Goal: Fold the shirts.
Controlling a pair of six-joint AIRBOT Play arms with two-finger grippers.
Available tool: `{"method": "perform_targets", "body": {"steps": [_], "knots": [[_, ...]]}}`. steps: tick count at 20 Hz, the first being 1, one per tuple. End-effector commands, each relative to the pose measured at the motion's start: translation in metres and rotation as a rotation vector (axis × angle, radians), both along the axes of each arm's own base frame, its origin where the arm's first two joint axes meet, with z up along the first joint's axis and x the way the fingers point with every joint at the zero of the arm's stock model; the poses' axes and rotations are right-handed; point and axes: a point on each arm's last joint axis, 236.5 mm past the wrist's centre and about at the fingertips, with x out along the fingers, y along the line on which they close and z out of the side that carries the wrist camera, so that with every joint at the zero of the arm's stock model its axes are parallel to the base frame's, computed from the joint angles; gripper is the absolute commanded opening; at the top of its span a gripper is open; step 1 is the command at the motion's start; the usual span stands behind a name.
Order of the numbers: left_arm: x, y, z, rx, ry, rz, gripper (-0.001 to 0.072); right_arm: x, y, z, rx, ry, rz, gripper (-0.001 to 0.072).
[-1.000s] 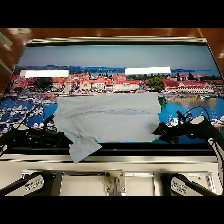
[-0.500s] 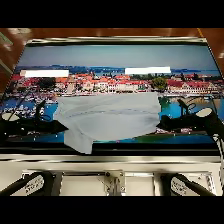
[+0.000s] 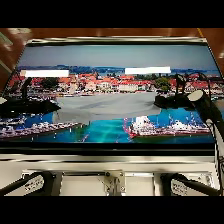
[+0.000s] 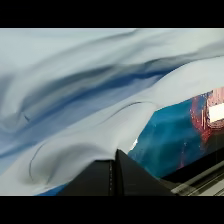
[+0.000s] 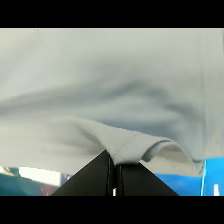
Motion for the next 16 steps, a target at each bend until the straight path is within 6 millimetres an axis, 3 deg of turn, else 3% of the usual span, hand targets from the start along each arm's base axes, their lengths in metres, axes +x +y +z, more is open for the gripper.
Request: {"method": "perform_targets", "body": {"steps": [1, 7, 11, 14, 15, 16], "knots": [[0.033, 0.007, -0.008, -0.028, 0.003, 0.038, 0.0035, 0.045, -0.013, -0.003, -0.046, -0.036, -0.063, 0.0054], [0.065, 0.02, -0.06, -0.076, 0.115, 0.08, 0.0035, 0.049, -0.026, -0.039, -0.109, 0.035, -0.057, 0.0054], [0.084, 0.03, -0.065, -0.117, 0.097, 0.171, 0.0035, 0.052, -0.027, -0.056, -0.1, 0.057, -0.086, 0.0055], [0.086, 0.024, -0.068, -0.142, 0.11, 0.171, 0.0045, 0.052, -0.024, -0.061, -0.076, 0.068, -0.097, 0.0081], [0.085, 0.019, -0.068, -0.156, 0.115, 0.167, 0.0132, 0.053, -0.024, -0.06, -0.077, 0.065, -0.098, 0.0085], [0.083, 0.015, -0.067, -0.165, 0.12, 0.154, 0.0318, 0.054, -0.024, -0.057, -0.075, 0.06, -0.101, 0.0309]]}}
